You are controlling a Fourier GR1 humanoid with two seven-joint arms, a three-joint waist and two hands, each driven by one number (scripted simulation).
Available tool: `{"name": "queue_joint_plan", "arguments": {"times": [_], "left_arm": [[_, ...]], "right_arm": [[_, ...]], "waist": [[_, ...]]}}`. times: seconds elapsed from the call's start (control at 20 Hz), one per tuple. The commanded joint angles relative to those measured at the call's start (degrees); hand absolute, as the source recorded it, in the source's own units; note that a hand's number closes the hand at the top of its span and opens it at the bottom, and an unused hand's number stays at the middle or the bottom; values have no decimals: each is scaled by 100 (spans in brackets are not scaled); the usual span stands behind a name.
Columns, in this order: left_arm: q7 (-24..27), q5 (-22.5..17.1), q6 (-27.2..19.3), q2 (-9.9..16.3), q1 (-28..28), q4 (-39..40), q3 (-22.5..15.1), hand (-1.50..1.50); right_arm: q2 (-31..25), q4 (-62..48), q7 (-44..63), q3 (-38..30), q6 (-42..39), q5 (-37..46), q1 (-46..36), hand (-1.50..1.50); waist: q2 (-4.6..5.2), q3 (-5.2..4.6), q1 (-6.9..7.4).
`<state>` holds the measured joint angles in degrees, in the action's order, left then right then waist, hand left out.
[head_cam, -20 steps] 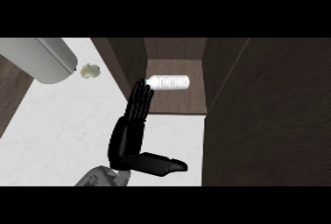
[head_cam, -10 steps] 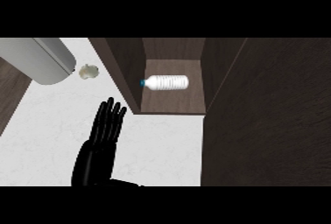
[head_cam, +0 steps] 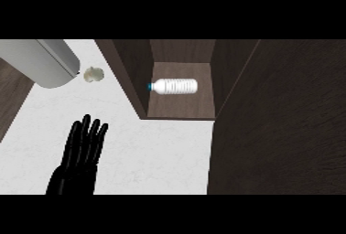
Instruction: Pick up the bottled water, place it into the cabinet and close the cabinet
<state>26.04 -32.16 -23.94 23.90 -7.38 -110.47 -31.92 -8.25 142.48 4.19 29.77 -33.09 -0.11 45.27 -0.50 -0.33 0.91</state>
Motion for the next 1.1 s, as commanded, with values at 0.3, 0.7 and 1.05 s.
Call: {"name": "queue_joint_plan", "arguments": {"times": [0.3, 0.7, 1.05], "left_arm": [[182, -385, 414, 476, -695, -320, 555, -150], [303, -597, 691, 668, -963, -380, 889, -150], [470, -715, 1134, 821, -1262, -398, 927, -150]], "right_arm": [[532, 577, 1202, 1664, 418, 1267, -1302, 150], [800, -53, 1857, 1876, 978, 1499, -2720, 150], [791, -520, 2112, 1798, 1482, 1353, -3679, 150]], "waist": [[-23, -21, 70], [-36, -31, 81], [-23, -41, 171]]}}
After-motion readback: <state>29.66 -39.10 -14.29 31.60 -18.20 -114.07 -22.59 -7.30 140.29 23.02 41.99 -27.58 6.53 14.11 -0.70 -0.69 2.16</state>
